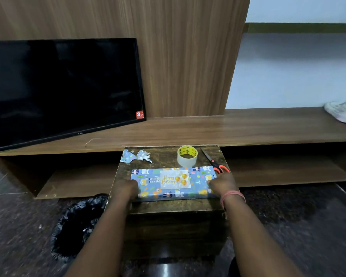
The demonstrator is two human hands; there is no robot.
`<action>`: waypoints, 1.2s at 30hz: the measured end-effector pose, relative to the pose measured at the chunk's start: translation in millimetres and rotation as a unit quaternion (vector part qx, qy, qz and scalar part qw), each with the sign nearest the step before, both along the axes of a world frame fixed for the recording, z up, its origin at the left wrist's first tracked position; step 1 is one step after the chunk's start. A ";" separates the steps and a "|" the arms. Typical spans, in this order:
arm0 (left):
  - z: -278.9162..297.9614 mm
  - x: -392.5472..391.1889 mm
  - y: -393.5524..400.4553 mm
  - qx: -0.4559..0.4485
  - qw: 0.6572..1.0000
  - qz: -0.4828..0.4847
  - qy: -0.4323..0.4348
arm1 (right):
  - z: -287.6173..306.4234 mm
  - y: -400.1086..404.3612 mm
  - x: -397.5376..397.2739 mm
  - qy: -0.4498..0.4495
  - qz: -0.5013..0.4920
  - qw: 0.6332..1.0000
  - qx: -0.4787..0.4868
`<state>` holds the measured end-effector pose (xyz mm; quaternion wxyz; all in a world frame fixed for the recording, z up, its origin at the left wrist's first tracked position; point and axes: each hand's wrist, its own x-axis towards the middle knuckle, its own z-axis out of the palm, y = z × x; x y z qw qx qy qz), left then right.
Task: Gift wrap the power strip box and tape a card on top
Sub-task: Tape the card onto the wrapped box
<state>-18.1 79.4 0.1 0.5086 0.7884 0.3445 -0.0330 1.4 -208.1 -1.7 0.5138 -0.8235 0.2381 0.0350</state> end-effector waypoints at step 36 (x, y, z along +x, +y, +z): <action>14.2 -20.9 9.0 -0.128 0.957 0.063 -0.251 | 27.2 3.7 -27.2 -0.155 -0.069 0.982 0.089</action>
